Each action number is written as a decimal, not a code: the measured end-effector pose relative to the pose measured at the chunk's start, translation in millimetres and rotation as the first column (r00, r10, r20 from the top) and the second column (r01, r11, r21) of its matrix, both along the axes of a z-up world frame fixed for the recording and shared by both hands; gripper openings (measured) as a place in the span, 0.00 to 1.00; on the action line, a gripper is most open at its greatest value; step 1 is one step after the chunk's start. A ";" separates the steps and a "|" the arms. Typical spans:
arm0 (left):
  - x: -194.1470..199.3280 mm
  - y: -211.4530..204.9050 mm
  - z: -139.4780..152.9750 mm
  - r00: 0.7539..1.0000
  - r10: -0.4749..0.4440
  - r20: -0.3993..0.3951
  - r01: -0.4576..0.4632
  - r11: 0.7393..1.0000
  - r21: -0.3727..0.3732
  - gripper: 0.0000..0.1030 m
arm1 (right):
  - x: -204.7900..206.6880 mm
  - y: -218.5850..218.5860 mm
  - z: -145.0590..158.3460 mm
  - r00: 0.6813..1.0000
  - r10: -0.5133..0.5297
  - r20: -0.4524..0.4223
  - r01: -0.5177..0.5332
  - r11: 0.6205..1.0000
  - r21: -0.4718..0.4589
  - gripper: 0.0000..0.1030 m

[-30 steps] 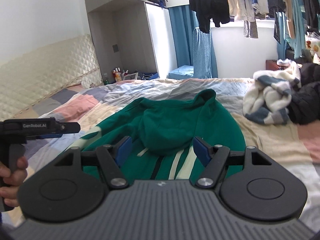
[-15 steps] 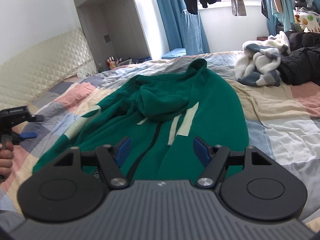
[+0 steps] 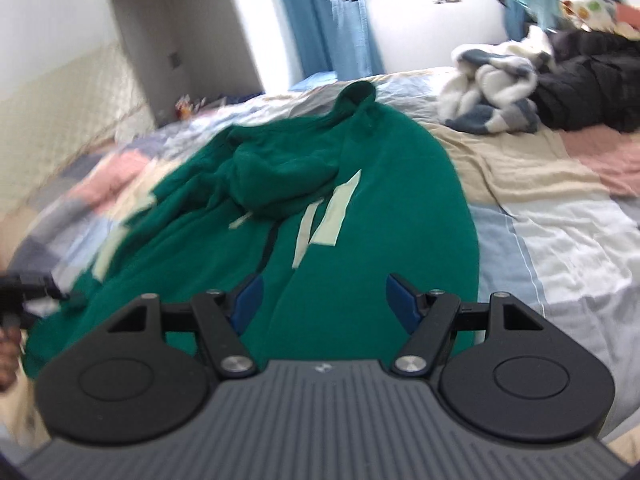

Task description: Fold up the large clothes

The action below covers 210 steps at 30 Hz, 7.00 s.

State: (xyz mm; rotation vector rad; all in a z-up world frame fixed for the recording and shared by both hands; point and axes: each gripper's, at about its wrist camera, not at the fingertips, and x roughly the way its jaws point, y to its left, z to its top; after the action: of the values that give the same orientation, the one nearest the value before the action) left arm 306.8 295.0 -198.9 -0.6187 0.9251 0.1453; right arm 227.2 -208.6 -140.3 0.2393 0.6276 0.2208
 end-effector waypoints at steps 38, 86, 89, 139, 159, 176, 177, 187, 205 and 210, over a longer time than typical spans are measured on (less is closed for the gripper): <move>291.3 287.1 73.7 0.926 0.370 0.075 -0.363 0.819 0.444 0.07 | 108.6 63.8 -28.1 0.995 -0.086 -0.047 0.082 0.994 -0.075 0.68; -78.6 -277.5 115.7 0.911 -0.305 0.277 0.189 0.906 0.378 0.47 | -44.0 -18.8 11.5 0.997 0.046 0.055 -0.046 0.999 0.000 0.68; -84.5 -288.2 107.7 0.897 -0.304 0.322 0.187 0.919 0.346 0.47 | -50.5 -23.2 11.2 0.997 0.054 0.053 -0.055 0.998 0.021 0.68; -34.7 -262.9 -4.2 0.964 -0.246 0.102 0.215 0.945 0.248 0.47 | -55.4 37.6 -28.0 0.988 0.094 -0.120 -0.131 0.922 -0.365 0.39; -43.6 -257.6 0.5 0.973 -0.176 0.152 0.133 0.956 0.260 0.46 | 6.5 1.7 -17.9 0.980 -0.027 -0.198 -0.017 0.977 -0.214 0.20; -32.5 -231.0 0.8 0.976 -0.034 0.217 -0.012 0.979 0.205 0.45 | 169.8 -182.7 162.8 0.886 -0.410 0.218 0.460 0.840 -0.288 0.16; -29.2 -230.6 -0.8 0.977 -0.024 0.213 -0.021 0.979 0.204 0.45 | 181.1 -196.5 165.1 0.875 -0.429 0.222 0.480 0.828 -0.290 0.16; -14.9 -238.9 5.2 0.972 -0.098 0.214 0.049 0.974 0.223 0.44 | 289.4 -331.0 130.2 0.785 -0.606 0.132 0.617 0.745 -0.253 0.16; 23.6 -225.7 -20.0 0.992 -0.046 0.117 0.023 0.982 0.187 0.44 | 375.6 -382.7 6.8 0.718 -0.689 0.098 0.686 0.677 -0.267 0.20; 15.7 -227.2 -16.5 0.993 -0.059 0.107 0.039 0.984 0.176 0.44 | 359.4 -370.0 17.9 0.755 -0.650 0.088 0.647 0.717 -0.260 0.53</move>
State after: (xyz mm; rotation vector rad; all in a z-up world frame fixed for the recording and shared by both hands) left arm 322.5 67.7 -215.4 -0.4377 0.8091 0.1442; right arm 586.6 -578.6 -122.3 0.1785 0.5404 -0.5571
